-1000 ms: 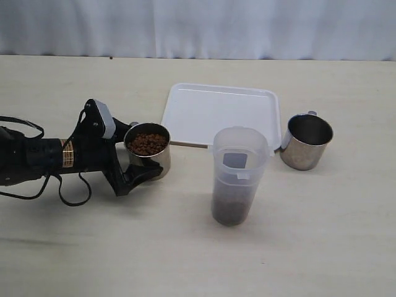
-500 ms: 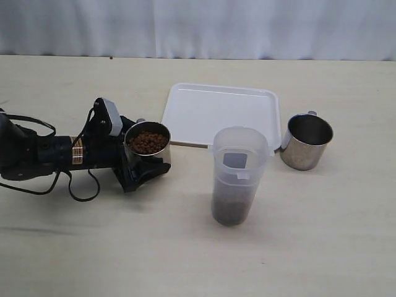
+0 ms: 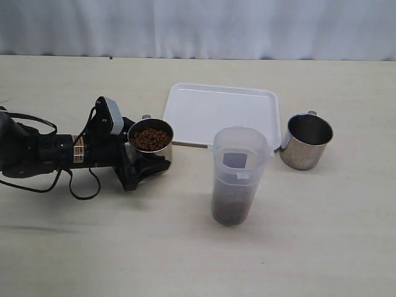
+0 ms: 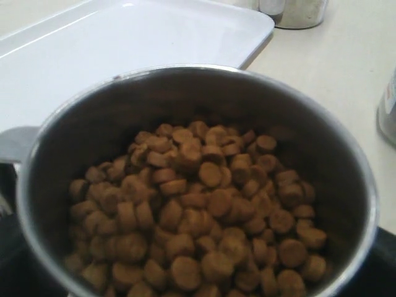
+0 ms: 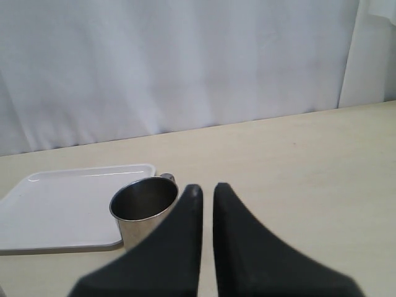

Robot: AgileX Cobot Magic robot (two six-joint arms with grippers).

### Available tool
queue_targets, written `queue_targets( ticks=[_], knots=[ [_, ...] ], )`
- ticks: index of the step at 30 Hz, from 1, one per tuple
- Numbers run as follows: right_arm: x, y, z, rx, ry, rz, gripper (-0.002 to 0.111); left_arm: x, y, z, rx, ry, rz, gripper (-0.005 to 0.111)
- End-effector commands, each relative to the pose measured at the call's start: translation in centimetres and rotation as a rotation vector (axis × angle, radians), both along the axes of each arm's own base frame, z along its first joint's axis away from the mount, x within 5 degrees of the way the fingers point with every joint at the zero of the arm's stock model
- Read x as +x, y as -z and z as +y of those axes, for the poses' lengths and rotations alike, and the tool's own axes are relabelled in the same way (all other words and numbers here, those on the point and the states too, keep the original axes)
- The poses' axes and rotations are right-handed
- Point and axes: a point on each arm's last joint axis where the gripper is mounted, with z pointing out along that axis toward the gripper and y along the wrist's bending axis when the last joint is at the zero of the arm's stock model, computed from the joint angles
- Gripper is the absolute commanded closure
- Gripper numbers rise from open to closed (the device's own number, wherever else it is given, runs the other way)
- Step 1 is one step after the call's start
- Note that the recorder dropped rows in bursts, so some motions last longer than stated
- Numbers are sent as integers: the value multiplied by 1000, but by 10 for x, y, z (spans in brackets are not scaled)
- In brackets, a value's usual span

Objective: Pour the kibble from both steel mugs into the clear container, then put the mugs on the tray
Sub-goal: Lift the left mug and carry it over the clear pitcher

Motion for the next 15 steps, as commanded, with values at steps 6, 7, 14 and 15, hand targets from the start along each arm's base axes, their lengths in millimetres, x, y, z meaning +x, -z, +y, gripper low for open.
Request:
queue_targets(
  ticks=[6, 7, 14, 15],
  knots=[
    [0, 1, 0, -5, 4, 2, 103, -8, -66, -4, 28, 93, 38, 100],
    [0, 1, 0, -5, 4, 2, 103, -8, -81, -2, 54, 62, 54, 107],
    [0, 1, 0, -5, 4, 2, 103, -36, -146, -30, 336, -165, -115, 107],
    [0, 1, 0, -5, 4, 2, 103, -42, -152, -37, 358, -179, -140, 107]
  ],
)
